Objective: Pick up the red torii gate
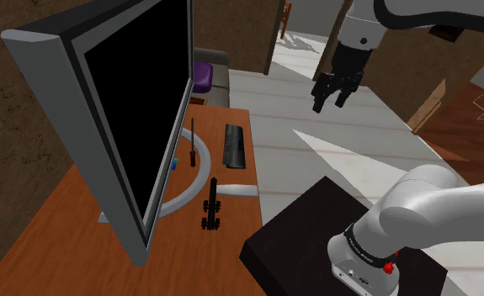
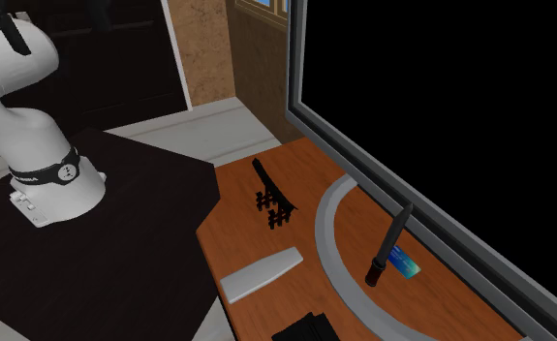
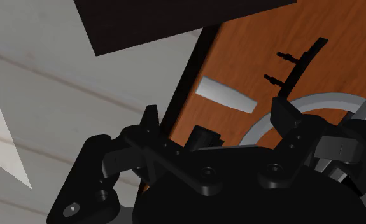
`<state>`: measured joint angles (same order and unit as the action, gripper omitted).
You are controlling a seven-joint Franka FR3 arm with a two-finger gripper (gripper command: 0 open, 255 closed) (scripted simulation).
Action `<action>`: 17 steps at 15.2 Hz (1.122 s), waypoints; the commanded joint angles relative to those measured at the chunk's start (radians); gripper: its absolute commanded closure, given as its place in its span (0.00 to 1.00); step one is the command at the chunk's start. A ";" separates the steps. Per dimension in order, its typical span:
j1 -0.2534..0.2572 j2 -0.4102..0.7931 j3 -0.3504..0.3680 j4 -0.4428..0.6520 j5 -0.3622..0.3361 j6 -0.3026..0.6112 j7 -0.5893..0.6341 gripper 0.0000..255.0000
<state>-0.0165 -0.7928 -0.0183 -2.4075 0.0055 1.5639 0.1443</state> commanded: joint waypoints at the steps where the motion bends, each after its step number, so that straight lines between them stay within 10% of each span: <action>1: 0.000 0.000 0.000 0.000 0.000 0.000 0.000 0.00; 17: 0.026 0.298 0.367 -0.175 0.100 0.440 0.491 0.00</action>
<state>0.0116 -0.5301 0.3247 -2.5824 0.1058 1.9709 0.5998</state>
